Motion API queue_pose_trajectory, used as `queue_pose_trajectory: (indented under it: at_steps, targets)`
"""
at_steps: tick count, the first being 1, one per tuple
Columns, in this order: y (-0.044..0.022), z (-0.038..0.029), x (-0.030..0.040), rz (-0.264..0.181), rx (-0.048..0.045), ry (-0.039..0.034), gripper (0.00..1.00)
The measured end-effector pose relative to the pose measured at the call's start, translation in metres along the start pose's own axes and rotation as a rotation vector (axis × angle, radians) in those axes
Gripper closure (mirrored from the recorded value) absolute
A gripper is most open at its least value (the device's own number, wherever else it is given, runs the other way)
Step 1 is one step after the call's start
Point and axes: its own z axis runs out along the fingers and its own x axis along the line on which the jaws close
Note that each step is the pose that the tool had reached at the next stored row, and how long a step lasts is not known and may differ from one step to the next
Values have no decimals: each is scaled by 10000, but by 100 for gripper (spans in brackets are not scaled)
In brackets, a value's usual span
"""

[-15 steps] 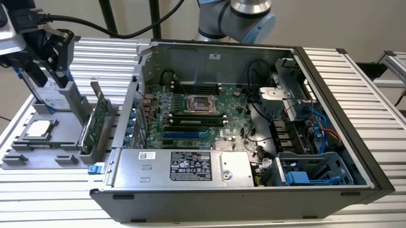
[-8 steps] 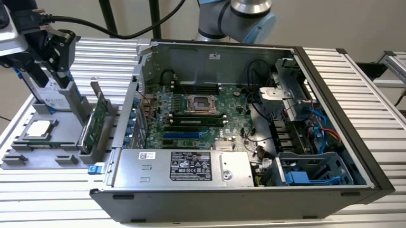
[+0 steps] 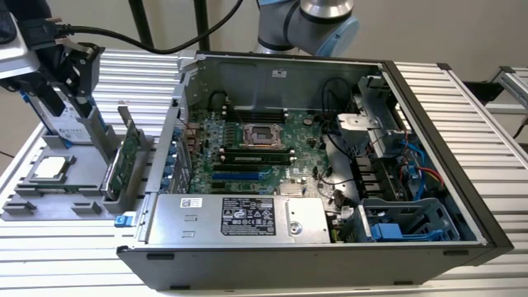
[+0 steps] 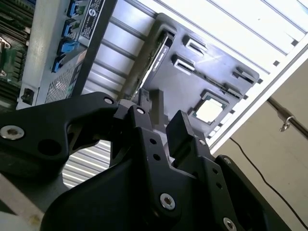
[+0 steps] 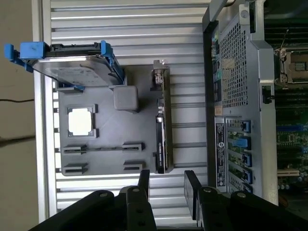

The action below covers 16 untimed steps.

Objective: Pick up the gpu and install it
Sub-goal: 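Pick up the gpu and move the gpu toward the slot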

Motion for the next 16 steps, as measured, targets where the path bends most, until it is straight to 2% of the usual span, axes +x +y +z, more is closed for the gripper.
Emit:
queue_pose_trajectory:
  at_steps: [16]
  targets:
    - [-5, 74, -12, 0, 0, 0, 100]
